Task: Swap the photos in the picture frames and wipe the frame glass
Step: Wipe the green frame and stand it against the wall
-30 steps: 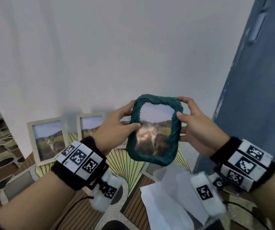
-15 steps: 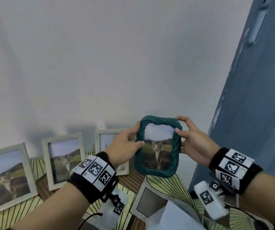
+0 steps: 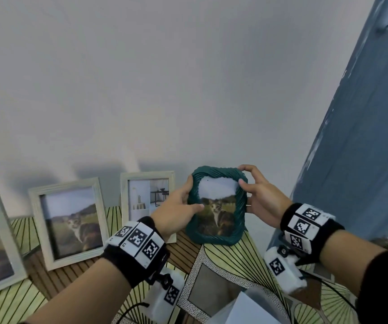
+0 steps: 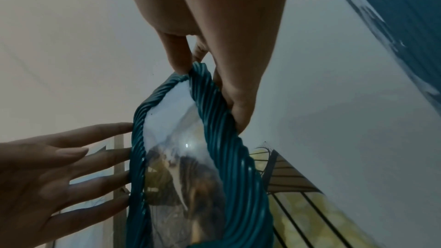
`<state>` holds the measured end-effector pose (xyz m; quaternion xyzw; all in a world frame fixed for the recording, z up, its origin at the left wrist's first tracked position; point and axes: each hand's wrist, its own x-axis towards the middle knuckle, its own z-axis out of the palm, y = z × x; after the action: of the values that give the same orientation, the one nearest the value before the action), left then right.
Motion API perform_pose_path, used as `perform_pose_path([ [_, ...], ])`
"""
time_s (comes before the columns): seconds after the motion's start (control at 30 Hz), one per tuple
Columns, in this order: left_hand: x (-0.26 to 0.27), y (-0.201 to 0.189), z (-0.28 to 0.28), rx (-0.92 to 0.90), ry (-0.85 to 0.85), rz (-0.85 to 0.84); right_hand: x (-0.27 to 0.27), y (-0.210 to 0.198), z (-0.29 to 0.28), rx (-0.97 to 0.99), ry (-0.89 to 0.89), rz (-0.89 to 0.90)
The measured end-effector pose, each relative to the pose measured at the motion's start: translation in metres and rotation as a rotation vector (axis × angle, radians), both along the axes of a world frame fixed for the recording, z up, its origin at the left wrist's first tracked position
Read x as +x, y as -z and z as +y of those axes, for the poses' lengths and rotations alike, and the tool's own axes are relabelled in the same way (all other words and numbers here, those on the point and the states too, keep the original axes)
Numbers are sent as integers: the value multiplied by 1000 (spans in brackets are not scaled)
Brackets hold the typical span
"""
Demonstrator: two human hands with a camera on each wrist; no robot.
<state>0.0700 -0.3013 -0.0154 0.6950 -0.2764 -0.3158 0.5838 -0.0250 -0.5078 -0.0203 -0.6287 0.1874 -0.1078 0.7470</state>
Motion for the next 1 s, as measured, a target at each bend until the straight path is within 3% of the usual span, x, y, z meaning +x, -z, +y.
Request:
perform_pose_path([
  [0.3, -9, -14, 8, -2, -3, 50, -4, -3, 12, -113, -17, 88],
  [0.63, -41, -53, 44, -4, -31, -92, -34, -35, 13, -269, -1, 266],
  [0.87, -91, -54, 101, 35, -6, -197, -96, -53, 34, -361, -58, 315],
  [1.0, -118, -31, 132, 149, -22, -294, -145, -55, 67, -625, -165, 348],
])
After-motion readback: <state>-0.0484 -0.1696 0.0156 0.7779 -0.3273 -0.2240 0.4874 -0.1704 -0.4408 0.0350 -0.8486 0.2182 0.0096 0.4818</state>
